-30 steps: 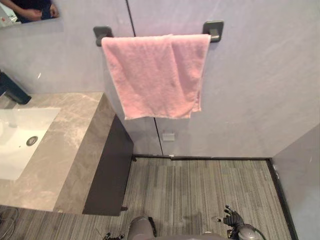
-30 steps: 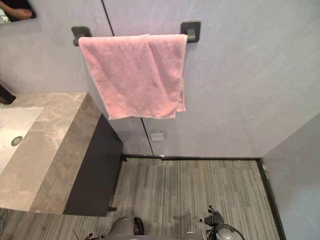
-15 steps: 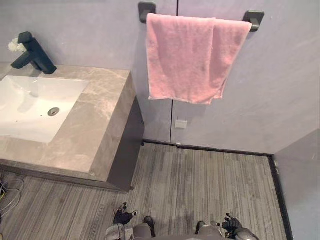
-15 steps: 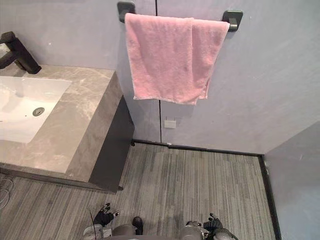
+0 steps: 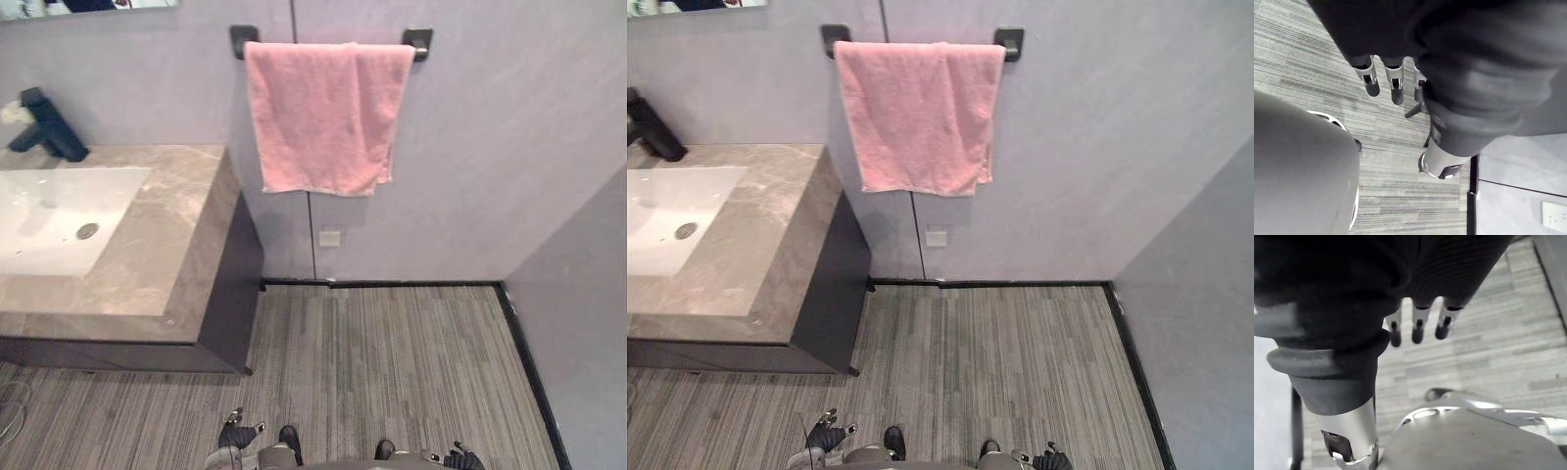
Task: Organize washtable
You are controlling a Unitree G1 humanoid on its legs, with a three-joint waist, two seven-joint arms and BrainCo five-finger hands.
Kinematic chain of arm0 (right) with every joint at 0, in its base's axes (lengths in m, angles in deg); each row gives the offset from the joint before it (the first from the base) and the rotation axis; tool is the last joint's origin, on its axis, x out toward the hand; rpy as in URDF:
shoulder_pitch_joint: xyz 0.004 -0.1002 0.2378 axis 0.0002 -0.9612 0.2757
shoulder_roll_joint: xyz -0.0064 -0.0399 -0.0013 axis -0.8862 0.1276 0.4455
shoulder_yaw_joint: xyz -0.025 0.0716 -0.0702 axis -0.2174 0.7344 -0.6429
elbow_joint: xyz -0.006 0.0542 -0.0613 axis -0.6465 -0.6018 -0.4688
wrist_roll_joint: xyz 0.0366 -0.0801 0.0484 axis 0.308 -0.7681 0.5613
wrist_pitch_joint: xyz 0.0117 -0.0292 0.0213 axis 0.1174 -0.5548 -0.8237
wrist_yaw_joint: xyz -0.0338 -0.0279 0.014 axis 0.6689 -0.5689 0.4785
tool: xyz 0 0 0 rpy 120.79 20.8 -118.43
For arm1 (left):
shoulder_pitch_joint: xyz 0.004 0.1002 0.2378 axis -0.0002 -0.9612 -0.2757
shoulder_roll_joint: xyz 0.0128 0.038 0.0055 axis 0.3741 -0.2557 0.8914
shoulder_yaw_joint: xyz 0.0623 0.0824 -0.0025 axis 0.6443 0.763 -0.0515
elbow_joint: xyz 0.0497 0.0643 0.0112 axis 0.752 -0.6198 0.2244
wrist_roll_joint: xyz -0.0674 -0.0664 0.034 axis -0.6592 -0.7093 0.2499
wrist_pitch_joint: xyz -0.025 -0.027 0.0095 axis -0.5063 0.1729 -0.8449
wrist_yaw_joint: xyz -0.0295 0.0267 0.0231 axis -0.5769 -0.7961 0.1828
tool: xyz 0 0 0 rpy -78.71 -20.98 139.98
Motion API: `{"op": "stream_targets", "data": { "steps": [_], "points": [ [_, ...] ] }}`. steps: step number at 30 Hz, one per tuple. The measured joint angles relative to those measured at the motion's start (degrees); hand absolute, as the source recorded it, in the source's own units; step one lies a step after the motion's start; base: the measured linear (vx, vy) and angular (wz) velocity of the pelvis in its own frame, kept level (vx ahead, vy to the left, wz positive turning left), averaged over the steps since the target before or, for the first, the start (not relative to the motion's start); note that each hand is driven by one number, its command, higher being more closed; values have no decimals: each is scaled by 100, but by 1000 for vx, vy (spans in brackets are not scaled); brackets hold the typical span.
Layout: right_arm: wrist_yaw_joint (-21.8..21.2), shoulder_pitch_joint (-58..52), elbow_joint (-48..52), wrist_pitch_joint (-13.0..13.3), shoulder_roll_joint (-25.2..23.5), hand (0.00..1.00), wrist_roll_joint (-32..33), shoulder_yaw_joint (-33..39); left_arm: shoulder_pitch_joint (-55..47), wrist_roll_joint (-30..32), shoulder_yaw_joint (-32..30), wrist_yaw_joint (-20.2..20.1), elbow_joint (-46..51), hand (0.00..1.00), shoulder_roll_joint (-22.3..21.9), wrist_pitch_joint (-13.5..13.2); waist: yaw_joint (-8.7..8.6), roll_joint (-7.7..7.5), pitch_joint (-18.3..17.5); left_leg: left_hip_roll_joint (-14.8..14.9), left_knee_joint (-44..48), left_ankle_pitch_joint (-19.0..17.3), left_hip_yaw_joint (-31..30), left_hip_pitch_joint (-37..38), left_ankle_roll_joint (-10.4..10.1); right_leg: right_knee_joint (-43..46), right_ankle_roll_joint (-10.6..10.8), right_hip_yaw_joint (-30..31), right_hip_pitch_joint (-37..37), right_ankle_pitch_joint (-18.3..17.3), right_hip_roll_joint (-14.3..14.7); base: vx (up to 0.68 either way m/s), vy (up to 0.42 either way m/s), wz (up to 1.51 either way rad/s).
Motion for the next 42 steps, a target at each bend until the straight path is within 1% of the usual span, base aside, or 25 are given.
{"op": "stream_targets", "data": {
  "steps": [1, 3, 4, 6, 7, 14, 17, 18, 21, 25, 32, 36, 37, 38, 39, 40, 41, 42],
  "points": [
    [-1, -5, -67, 1, -3, 0, -22, 2, 11, 0, 0, -2, -33, 0, 26, -1, -2, 10, -49, -44, -204, 104, 47, 82, -6, -157, -10, 65, 20, 172, 12, 78, -8, -41],
    [-1, -2, -86, -1, -30, 0, -33, 46, 73, -4, 5, -5, -151, 0, 32, 2, -10, -53, -29, -119, -488, 246, 50, 299, 21, -297, -51, 71, 175, 389, 12, 148, 5, -2],
    [-4, -22, -97, -8, -41, 0, -42, 46, 76, -5, 7, -3, -160, 0, 44, 17, 3, -76, -35, -145, -612, 292, 43, 418, 47, -344, -70, 62, 273, 404, 11, 207, -1, 9],
    [-15, -16, -100, -6, -33, 0, -109, 40, 74, -7, 67, -6, -178, 0, 79, 32, 7, -81, -47, -206, -838, 346, 43, 674, 33, -395, -67, 62, 450, 399, 33, 126, -2, 5],
    [-22, 262, -368, -2, 85, 0, -249, -296, 183, 0, 636, -10, -389, 0, 201, 32, 0, -75, -36, -544, -1146, 258, -89, 1196, 95, -775, 32, 117, 1083, 275, -163, 33, -1, 1],
    [-20, 243, -368, 18, 86, 0, -218, -289, 180, -1, 615, -6, -397, 0, 214, 20, 1, -70, -33, -544, -1144, 258, -91, 1194, 95, -777, 33, 118, 1093, 276, -161, 0, 0, 0],
    [-18, 222, -369, 45, 85, 0, -161, -286, 183, -2, 563, -3, -451, 0, 219, -42, -1, -69, -33, -544, -1143, 259, -94, 1201, 95, -776, 32, 119, 1121, 276, -159, 0, 0, 0],
    [-16, 192, -372, 89, 83, 0, 0, -286, 183, -4, 405, 2, -496, 0, 197, -102, -5, -70, -32, -544, -1143, 259, -100, 1225, 95, -776, 32, 120, 1146, 276, -158, 0, 0, 0],
    [-9, 153, -443, 257, 79, 0, 217, -290, 181, -7, 191, 7, -536, 0, 169, -213, -3, -80, 9, -541, -1143, 259, -113, 1329, 94, -768, 22, 134, 1210, 269, -157, -14, -5, -1],
    [-3, 68, -488, 397, 77, 0, 473, -311, 181, -20, 98, 23, -593, 0, 165, -301, -2, -78, 12, -539, -1144, 259, -136, 1353, 96, -721, 20, 154, 1199, 261, -159, -50, -13, -1],
    [-6, -29, -486, 431, 90, 0, 497, -415, 164, -115, -88, 22, -601, 0, 163, -301, -2, -92, 22, -543, -1140, 262, -204, 1345, 99, -685, 16, 141, 1187, 243, -163, -16, -6, 2],
    [-10, 33, -492, 435, 97, 0, 600, -413, 127, -147, -534, 19, -569, 0, 94, -352, 24, -83, 90, -549, -1095, 374, -586, 1104, 127, -609, -26, -193, 1171, 220, -144, 21, -46, 50],
    [-13, 77, -467, 431, 96, 0, 652, -488, 116, -230, -686, 21, -471, 0, 48, -381, 45, -93, 235, -539, -1084, 452, -799, 969, 137, -419, -151, -380, 1134, 143, -140, -69, -63, 111],
    [-8, 117, -400, 430, 126, 0, 648, -685, 115, -273, -767, 52, -309, 0, 16, -405, 72, -85, 316, -530, -889, 472, -1078, 686, 136, -112, -220, -615, 968, 19, -171, -101, -55, 123],
    [-11, 130, -343, 430, 132, 0, 646, -782, 115, -294, -803, 73, -249, 0, 7, -406, 98, -104, 313, -542, -755, 474, -1172, 487, 133, 106, -212, -741, 808, -101, -226, -56, -51, 129],
    [-12, 151, -221, 440, 134, 0, 641, -922, 122, -371, -852, 136, -105, 0, -24, -404, 187, -193, 362, -555, -647, 555, -1308, 202, 124, 529, -168, -995, 525, -358, -353, -71, -55, 137],
    [-2, 265, -52, 445, 116, 0, 640, -927, 131, -417, -893, 168, -10, 0, -47, -395, 214, -210, 384, -688, -662, 919, -1331, -96, 190, 784, -245, -1329, 360, -496, -420, -73, -48, 159],
    [-2, 294, 7, 459, 120, 0, 640, -911, 148, -442, -887, 155, 74, 0, -62, -396, 191, -225, 411, -760, -788, 1176, -1342, -186, 211, 804, -354, -1476, 338, -539, -481, -106, -23, 181]
  ]
}}
